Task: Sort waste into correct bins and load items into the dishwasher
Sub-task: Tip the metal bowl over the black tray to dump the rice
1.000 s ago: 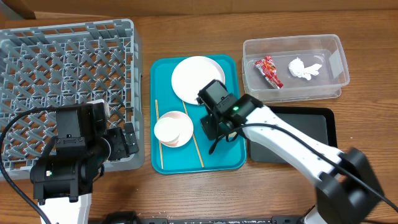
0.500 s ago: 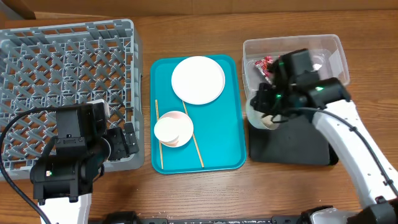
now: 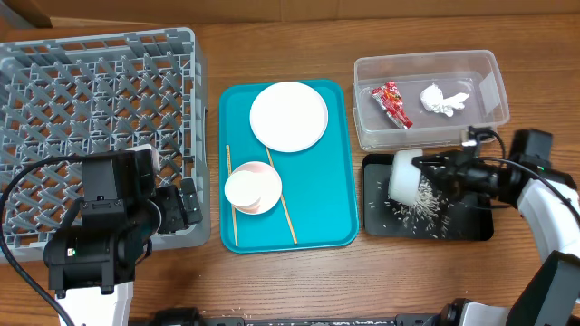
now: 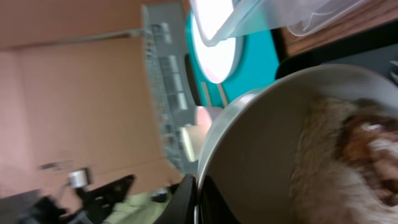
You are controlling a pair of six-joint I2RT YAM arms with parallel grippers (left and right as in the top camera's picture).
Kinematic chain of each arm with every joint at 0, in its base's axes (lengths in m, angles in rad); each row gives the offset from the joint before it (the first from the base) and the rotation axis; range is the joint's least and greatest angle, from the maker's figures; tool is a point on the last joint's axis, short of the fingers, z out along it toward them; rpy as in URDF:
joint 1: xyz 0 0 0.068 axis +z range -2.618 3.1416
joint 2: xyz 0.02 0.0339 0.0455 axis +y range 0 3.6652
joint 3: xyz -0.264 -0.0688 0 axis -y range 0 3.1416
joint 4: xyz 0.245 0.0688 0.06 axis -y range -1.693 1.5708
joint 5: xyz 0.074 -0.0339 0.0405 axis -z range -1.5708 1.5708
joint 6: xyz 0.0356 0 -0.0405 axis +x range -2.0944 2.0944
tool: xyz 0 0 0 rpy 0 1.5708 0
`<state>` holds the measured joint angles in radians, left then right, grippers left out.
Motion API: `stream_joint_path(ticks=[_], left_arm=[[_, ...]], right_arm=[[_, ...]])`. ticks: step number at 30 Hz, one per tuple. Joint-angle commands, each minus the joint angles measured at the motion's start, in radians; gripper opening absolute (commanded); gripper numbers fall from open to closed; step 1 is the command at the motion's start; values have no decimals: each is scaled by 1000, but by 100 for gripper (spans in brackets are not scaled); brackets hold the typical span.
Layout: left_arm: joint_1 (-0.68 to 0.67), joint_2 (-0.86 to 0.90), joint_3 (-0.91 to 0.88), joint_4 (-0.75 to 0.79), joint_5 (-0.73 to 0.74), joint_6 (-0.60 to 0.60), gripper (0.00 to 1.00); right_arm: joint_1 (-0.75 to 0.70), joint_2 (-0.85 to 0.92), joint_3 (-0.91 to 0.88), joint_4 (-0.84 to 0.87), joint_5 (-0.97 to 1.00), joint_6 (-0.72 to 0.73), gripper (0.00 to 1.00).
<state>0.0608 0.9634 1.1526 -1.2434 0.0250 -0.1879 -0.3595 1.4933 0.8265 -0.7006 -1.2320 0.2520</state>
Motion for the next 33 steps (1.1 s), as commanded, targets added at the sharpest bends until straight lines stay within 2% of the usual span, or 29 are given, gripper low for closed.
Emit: stream_joint_path(ticks=[1,5,9,24,30,31,32,33], left_arm=[[6,-1,22,-2,-6,0,100],[6,-1,22,-2,-6,1,100],[6,-1,22,-2,-6,1,100],[6,-1,22,-2,-6,1,100],[6,-1,22,-2,-6,1,100],[6,-1,22,-2,-6,1,100],[6,-1,22,-2,-6,1,100],[6,-1,22,-2,-6,1,100]], right_arm=[[-115,-10,-42,5,-216,-17,4],[-200,-10,-55,13,-338,6,4],[-213,-10,-55,13,-338,56,4],[-212,-10,-55,12,-337,55,4],[-212,-10,-55,-16,-175,62,4],[-212,-10,-55,-11,-193,51,4],[-204,-10,-54,34,-340,-77,4],[-188,-13,-49,37,-340,-107,4]])
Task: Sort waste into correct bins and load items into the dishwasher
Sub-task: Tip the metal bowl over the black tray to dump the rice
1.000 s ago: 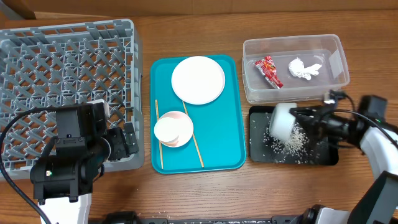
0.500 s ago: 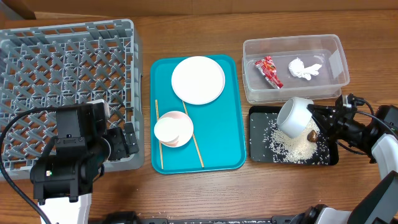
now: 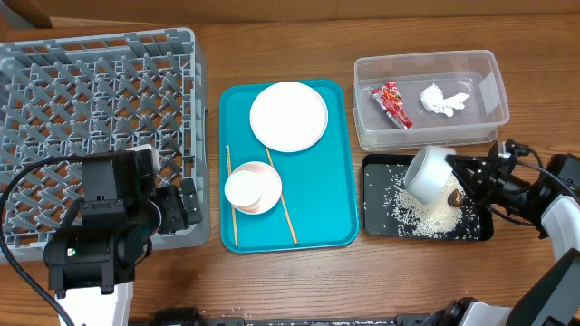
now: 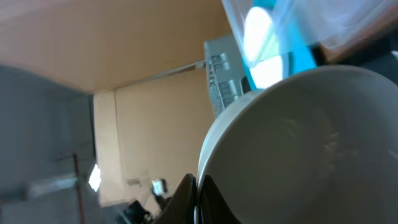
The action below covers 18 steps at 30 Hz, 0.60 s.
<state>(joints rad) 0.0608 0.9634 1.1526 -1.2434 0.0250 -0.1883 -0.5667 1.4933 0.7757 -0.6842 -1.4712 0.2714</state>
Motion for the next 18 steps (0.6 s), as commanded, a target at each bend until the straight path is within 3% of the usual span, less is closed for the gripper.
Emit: stream_joint_path(ticks=[1,10,13,18], left_arm=[[6,-1,22,-1,-6,1,100],[6,-1,22,-2,-7,1,100],[6,-1,22,-2,-7,1,100],[6,-1,22,-1,-7,1,100]], right_arm=[[38,-16,2,29,-97,-155,4],[82,-16,2,29,70,-124,4],[116,-16,12,-31,271,-114,4],[241,-53,170,-271,304,-386,4]])
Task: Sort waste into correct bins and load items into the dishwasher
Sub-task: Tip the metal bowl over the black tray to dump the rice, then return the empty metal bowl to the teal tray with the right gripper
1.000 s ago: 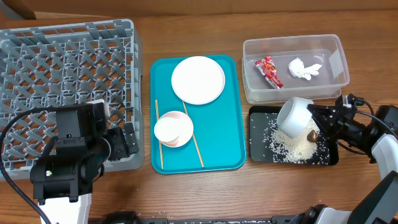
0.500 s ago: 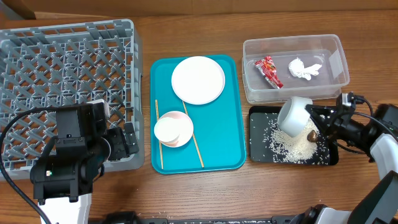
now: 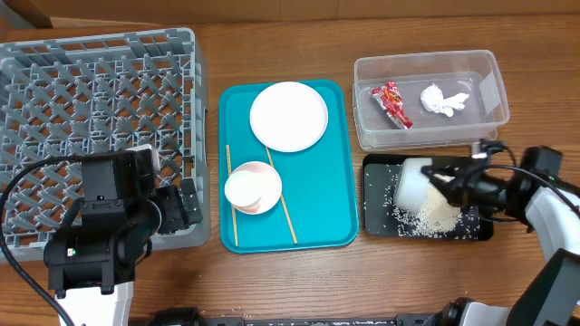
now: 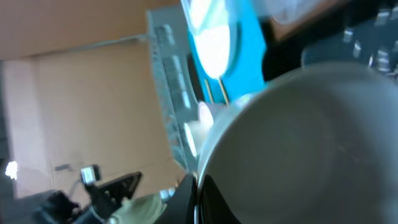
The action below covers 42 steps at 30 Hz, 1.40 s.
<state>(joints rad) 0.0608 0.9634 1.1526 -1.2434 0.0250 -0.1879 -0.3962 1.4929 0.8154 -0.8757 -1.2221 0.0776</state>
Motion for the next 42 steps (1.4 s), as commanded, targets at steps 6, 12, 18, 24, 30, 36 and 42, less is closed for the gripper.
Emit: stream_joint_path(ticks=[6,12,18,24,30,36,42], left_arm=[[6,-1,22,0,-7,1,100],[6,-1,22,3,-7,1,100],[6,-1,22,2,-7,1,100],[6,-1,22,2,-7,1,100],[6,-1,22,2,-8,1,100],[6,-1,22,2,-7,1,100],[6,-1,22,2,-7,1,100]], right_arm=[[319,-78,425,-240,425,-278,4],[729,-34,446,-11,758,-257,4],[955,124,446,69,882,-254,4],[1019,309,446,127,952,-68,6],[1019,286,500,51,948,-46,40],[1041,265,696,-53,864,34,50],[1168,355,681,16,939,190,52]])
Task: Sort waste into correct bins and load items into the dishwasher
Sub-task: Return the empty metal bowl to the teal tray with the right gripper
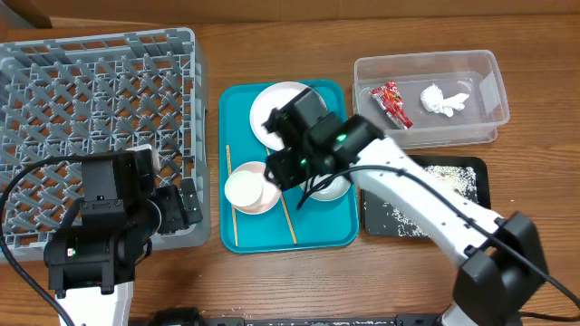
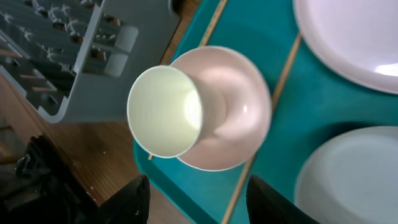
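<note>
My right gripper [image 2: 202,208] is open and empty, hovering over the teal tray [image 1: 317,231] just above a white cup [image 2: 165,112] that lies in a pink bowl [image 2: 233,109]. In the overhead view the right gripper [image 1: 279,168] is beside the cup [image 1: 245,188]. An empty white bowl [image 2: 354,177] stands on the tray to the right, partly under my arm [image 1: 333,189]. A white plate [image 2: 354,37] lies at the tray's far end. Two chopsticks [image 2: 273,84] lie beside the pink bowl. My left gripper [image 1: 181,206] rests by the grey dish rack [image 1: 91,100].
A black tray [image 1: 426,213] right of the teal one holds spilled rice. Behind it a clear bin [image 1: 430,68] holds a red wrapper [image 1: 391,102] and a crumpled tissue [image 1: 442,100]. The right arm spans from the lower right across both trays.
The right gripper held the white bowl tipped over the black tray. Now the bowl stands on the teal tray, and the gripper is open over the cup and pink bowl.
The right gripper held the white bowl tipped over the black tray with rice spilling out. Then the bowl was empty and rice lay heaped on the tray. Now the bowl sits on the teal tray, released. The left arm stayed still.
</note>
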You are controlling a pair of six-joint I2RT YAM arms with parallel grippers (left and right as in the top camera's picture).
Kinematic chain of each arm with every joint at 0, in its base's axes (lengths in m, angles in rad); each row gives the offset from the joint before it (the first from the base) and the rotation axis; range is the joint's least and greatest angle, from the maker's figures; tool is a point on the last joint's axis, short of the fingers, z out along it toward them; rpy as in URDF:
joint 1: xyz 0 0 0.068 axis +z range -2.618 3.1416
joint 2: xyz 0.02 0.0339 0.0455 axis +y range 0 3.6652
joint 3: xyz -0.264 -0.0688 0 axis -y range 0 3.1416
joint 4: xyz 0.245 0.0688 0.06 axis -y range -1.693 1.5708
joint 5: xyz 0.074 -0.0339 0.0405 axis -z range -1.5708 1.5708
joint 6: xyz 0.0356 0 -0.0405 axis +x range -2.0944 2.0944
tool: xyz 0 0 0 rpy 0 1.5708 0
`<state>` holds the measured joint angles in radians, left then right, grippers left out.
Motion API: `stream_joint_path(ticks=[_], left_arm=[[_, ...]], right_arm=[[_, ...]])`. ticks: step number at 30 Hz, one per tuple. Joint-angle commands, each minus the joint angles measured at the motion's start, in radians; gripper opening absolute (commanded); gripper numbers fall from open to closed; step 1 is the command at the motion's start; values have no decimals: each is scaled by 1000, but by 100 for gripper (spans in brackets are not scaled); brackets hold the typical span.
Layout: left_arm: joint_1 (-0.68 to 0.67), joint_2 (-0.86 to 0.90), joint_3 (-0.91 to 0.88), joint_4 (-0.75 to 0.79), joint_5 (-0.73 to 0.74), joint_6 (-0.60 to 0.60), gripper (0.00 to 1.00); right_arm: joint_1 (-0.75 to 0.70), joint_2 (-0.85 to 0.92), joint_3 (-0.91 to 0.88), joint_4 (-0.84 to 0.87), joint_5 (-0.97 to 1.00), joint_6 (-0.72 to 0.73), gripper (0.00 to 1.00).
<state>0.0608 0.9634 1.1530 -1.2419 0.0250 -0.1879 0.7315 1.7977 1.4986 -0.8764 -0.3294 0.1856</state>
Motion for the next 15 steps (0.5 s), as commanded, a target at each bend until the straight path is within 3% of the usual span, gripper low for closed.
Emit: stream_joint_path(ticks=[1,3,7,9,12,14,15], left_arm=[[6,-1,21,0,-7,1,100],[6,-1,21,0,-7,1,100],[6,-1,21,-1,-7,1,100],[6,-1,21,-4,-7,1,100],[6,-1,21,-5,-7,1,100],[6,-1,21,-5,-7,1,100],[6,-1,21,-4,-7,1,100]], right_arm=[[51,63,-2,24,44,82,51],[80,101,-2,51,46,81,50],[99,173,-2,61,85,147,37],[98,188,-2,69,86,163,24],[92,175,11,75,118,163,16],[77,141,42,34,188,163,4],[68,123,58,11,209,163,4]])
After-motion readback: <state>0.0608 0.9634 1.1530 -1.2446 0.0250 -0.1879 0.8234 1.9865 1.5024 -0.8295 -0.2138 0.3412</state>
